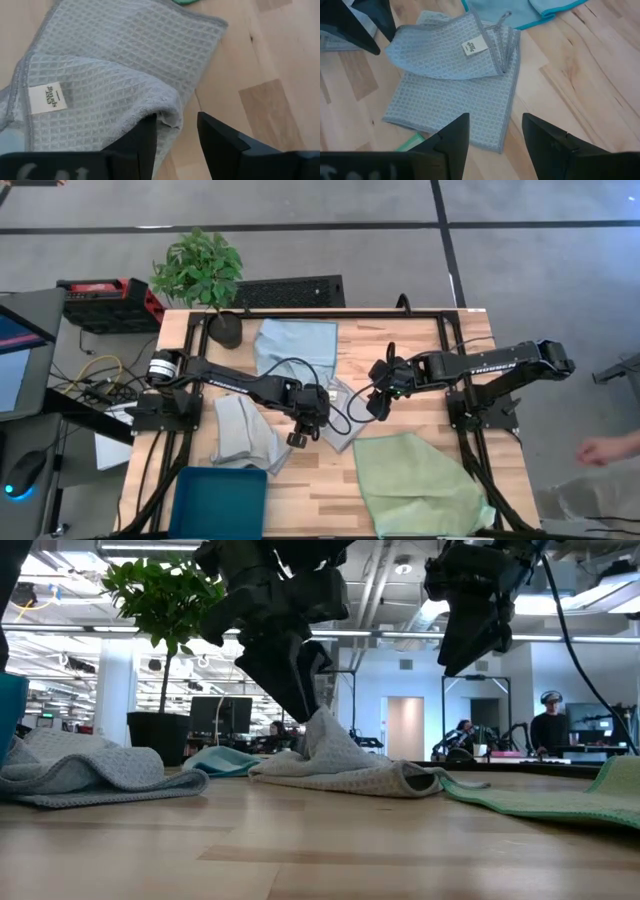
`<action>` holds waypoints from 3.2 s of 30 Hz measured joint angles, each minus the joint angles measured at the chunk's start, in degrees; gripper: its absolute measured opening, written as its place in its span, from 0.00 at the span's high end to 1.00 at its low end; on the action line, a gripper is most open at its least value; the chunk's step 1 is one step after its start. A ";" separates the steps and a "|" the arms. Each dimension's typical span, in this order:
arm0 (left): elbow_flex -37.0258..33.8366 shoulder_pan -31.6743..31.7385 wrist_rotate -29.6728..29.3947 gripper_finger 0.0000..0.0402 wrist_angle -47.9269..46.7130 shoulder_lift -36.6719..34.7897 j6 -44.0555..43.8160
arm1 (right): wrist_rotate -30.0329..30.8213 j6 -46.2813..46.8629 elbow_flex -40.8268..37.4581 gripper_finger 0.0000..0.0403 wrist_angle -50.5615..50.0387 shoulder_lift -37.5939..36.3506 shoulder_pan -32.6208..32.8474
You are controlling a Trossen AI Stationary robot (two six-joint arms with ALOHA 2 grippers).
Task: Fold microfiber towels
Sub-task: Fold the gray microfiber towel
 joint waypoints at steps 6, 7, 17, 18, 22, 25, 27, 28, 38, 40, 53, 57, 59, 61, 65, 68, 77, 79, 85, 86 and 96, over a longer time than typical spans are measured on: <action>0.07 -1.22 1.40 0.67 4.98 -0.24 8.46 | 0.00 0.00 0.00 0.49 0.00 0.00 -0.38; 0.07 -1.32 1.38 0.67 5.97 -0.24 9.68 | 0.00 -0.02 0.00 0.49 0.00 0.00 -0.47; 0.09 0.10 -9.46 0.68 0.25 -2.69 7.98 | -0.04 -0.02 0.00 0.49 0.03 0.00 -0.97; 0.08 0.79 -10.54 0.68 -1.14 -3.07 7.52 | -0.03 -0.02 0.00 0.49 0.09 0.00 -0.96; -0.01 3.63 -10.38 0.68 -5.38 -3.32 5.32 | -0.04 -0.02 0.00 0.49 0.46 0.00 -0.96; -1.73 4.84 -8.30 0.68 -2.96 -3.33 5.18 | -0.03 -0.02 0.00 0.49 0.61 0.00 -0.96; -3.20 5.25 -8.33 0.68 -1.71 -3.33 4.47 | -0.03 -0.03 0.00 0.49 0.62 0.00 -0.96; -3.76 5.34 -8.34 0.68 -0.93 -3.33 4.07 | -0.04 -0.07 0.00 0.49 0.63 0.00 -0.96; -8.81 5.13 -7.10 0.68 7.78 -3.30 3.00 | -0.04 -0.52 0.00 0.49 0.62 0.00 -0.98; -9.32 5.15 -7.10 0.68 9.87 -3.30 2.76 | -0.04 -0.52 0.00 0.49 0.61 0.00 -0.98; -9.97 5.14 -6.74 0.68 18.19 -0.87 1.66 | -0.04 -0.52 0.00 0.49 0.78 0.02 -0.98; -9.68 5.00 -6.31 0.68 21.53 0.61 1.87 | -0.05 -0.52 0.00 0.49 0.98 0.03 -1.01; -9.77 4.98 -5.77 0.68 21.81 0.66 1.99 | -0.05 -0.50 0.00 0.49 1.23 0.00 -0.99; -9.76 4.89 -5.12 0.68 24.66 0.77 2.06 | -0.05 -0.52 0.02 0.49 1.20 0.02 -1.01; -9.74 4.89 -4.54 0.68 30.16 1.47 2.10 | -0.04 -0.52 0.02 0.49 1.50 0.02 -1.01; -9.68 4.74 -1.69 0.68 33.59 2.81 2.39 | -0.04 -0.52 0.02 0.49 1.68 0.02 -1.00; -9.74 3.20 -2.32 0.68 33.91 0.32 1.34 | -0.04 -0.52 0.02 0.49 1.69 0.02 -1.00; -9.71 3.55 -4.76 0.68 32.80 -1.77 0.59 | -0.04 -0.52 0.02 0.49 1.72 0.02 -1.01; -9.64 5.54 -7.95 0.68 25.01 -6.74 0.81 | -0.04 -0.52 0.02 0.49 1.72 0.02 -1.01; -9.64 5.88 -7.75 0.68 22.54 -6.89 0.75 | -0.04 -0.52 0.02 0.49 1.71 0.02 -1.01; -9.88 6.46 -6.09 0.68 15.01 -0.43 2.64 | -0.04 -0.55 0.02 0.49 1.94 0.02 -1.01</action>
